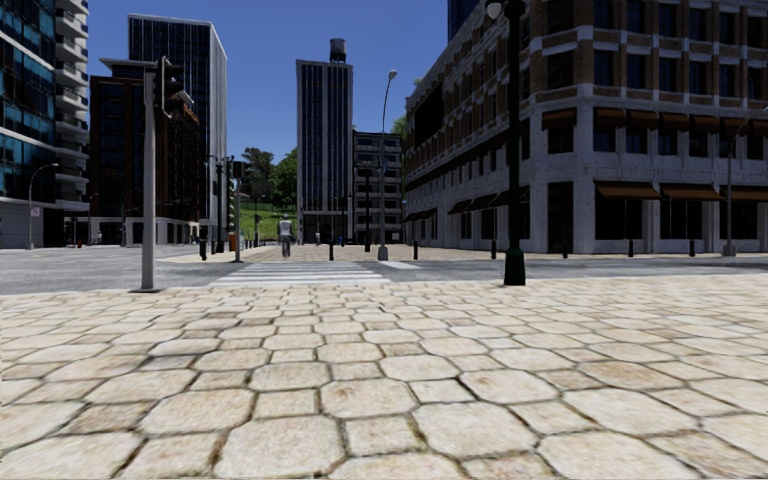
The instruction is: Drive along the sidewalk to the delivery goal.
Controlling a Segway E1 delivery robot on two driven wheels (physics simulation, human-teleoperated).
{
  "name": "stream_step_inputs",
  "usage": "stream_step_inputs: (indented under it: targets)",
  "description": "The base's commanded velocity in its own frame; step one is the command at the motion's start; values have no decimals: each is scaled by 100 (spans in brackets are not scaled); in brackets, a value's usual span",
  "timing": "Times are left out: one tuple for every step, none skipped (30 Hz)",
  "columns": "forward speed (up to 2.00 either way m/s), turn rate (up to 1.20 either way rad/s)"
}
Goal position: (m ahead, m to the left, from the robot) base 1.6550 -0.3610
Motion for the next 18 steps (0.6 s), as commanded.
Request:
stream_step_inputs:
  targets:
    - [200,0]
    - [200,0]
    - [200,0]
    - [200,0]
    - [200,0]
    - [200,0]
    - [200,0]
    - [200,0]
    - [200,0]
    - [200,0]
    - [200,0]
    - [200,0]
    - [200,0]
    - [200,0]
    - [200,0]
    - [200,0]
    - [200,0]
    - [200,0]
